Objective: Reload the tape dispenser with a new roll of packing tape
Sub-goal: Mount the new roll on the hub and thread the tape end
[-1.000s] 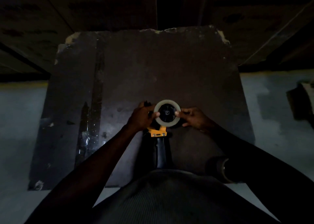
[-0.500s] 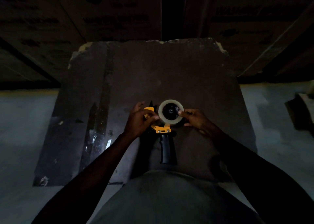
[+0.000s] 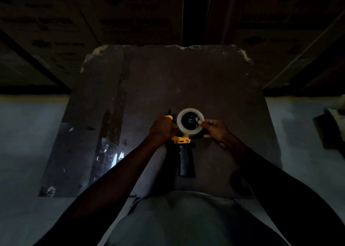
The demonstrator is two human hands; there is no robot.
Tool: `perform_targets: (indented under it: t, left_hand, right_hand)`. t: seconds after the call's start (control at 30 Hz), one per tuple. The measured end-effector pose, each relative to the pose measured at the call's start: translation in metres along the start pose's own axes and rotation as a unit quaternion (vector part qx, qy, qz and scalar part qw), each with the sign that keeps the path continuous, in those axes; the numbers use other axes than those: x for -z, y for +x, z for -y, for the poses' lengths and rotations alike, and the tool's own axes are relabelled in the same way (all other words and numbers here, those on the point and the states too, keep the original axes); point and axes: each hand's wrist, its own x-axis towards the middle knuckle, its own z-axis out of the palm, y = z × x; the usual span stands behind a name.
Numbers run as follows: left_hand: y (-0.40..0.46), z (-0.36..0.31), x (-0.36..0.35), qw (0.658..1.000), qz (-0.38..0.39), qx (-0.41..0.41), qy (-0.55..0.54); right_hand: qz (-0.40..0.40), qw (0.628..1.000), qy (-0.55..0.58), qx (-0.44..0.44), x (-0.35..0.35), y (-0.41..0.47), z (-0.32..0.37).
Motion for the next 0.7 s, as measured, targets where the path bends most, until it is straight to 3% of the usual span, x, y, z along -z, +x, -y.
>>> perform_targets:
  t: [0.17, 0.27, 0.4, 0.47, 0.53, 0.57, 0.63, 0.7]
  left_hand:
    - [-0.011, 0.019, 0.009, 0.995, 0.038, -0.092, -0.007]
    - [-0.018, 0.038, 0.003, 0.990, 0.015, -0.140, -0.030]
    - [-0.026, 0.045, -0.007, 0.987, -0.043, -0.139, -0.060]
    - [-0.028, 0.044, -0.010, 0.987, -0.060, -0.134, -0.069]
    - [-0.028, 0.044, -0.012, 0.985, -0.071, -0.124, -0.099]
    - [-0.029, 0.044, -0.013, 0.983, -0.071, -0.122, -0.117]
    - [-0.030, 0.042, -0.013, 0.980, -0.073, -0.123, -0.137]
    - [-0.030, 0.042, -0.012, 0.981, -0.067, -0.118, -0.139]
  right_hand:
    - [-0.017, 1.000, 0.019, 0.002, -0.004, -0.002, 0.000]
    - [-0.036, 0.999, 0.026, 0.006, -0.008, -0.004, -0.002]
    - [-0.086, 0.996, 0.028, -0.007, -0.012, -0.014, -0.011]
    - [-0.140, 0.990, -0.022, -0.010, -0.015, -0.017, -0.027]
    - [-0.155, 0.986, -0.036, -0.054, -0.027, -0.033, -0.038]
    - [-0.127, 0.987, 0.005, -0.095, -0.038, -0.046, -0.040]
    - [0.020, 0.981, 0.065, -0.180, -0.061, -0.069, -0.042]
    - [0.100, 0.975, 0.055, -0.192, -0.080, -0.076, -0.048]
